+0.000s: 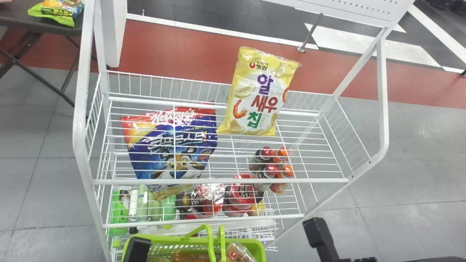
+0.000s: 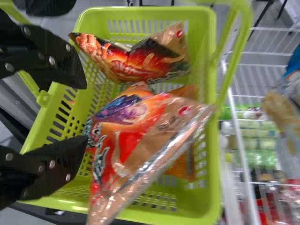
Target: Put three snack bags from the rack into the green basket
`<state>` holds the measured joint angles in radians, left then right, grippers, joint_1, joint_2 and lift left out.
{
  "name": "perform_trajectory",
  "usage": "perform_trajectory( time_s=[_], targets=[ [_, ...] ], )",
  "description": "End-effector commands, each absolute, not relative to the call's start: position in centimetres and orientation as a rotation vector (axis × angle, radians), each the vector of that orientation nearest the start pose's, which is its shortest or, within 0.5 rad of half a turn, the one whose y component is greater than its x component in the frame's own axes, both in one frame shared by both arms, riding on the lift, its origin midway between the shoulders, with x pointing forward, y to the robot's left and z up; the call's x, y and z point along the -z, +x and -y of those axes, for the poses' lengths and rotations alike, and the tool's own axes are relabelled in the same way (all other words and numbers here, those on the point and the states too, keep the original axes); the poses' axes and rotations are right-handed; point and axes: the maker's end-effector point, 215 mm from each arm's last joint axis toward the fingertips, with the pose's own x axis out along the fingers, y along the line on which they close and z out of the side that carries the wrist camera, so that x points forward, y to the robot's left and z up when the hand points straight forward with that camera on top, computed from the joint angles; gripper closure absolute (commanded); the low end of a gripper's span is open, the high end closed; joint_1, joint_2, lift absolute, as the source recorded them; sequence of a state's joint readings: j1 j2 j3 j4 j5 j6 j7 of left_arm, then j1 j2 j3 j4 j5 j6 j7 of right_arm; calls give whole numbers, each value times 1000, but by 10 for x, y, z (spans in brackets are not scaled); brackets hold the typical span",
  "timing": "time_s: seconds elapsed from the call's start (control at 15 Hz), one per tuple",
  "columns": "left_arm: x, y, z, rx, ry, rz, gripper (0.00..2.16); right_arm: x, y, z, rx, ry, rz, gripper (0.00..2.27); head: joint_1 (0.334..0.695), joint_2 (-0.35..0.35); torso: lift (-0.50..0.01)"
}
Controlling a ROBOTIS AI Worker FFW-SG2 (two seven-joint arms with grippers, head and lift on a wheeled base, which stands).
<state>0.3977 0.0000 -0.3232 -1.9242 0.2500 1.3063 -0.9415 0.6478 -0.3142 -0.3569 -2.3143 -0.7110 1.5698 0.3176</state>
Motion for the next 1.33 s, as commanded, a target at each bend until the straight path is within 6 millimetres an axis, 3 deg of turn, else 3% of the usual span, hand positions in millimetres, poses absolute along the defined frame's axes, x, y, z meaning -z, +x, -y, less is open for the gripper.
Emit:
perform_trajectory(
  time_s=[0.0,0.13,0.27,0.47,0.6,0.67,0.8,0.93,1.27],
  targets=[
    [469,139,108,1273,-787,-1243,1487,488,170,232,-421,405,-1294,93,695,-350,0],
    [469,139,109,1273,-789,-1242,1487,462,235,242,-400,365,-1038,93,695,-350,0],
    [470,140,109,1273,-788,-1236,1487,425,287,249,-368,293,-797,97,695,-350,0],
    [470,141,109,1274,-788,-1232,1487,369,334,254,-333,230,-495,110,695,-350,0],
    [471,142,110,1276,-791,-1222,1487,330,354,262,-285,152,-263,120,695,-350,0],
    [470,141,110,1277,-790,-1222,1487,319,357,266,-265,145,-183,124,695,-350,0],
    [469,141,110,1279,-798,-1221,1487,333,353,278,-222,159,-181,127,695,-350,0],
    [470,141,109,1277,-799,-1222,1487,307,348,287,-191,112,-46,130,695,-350,0],
    [469,136,110,1277,-795,-1236,1487,312,349,296,-107,105,-52,130,695,-350,0]
  ],
)
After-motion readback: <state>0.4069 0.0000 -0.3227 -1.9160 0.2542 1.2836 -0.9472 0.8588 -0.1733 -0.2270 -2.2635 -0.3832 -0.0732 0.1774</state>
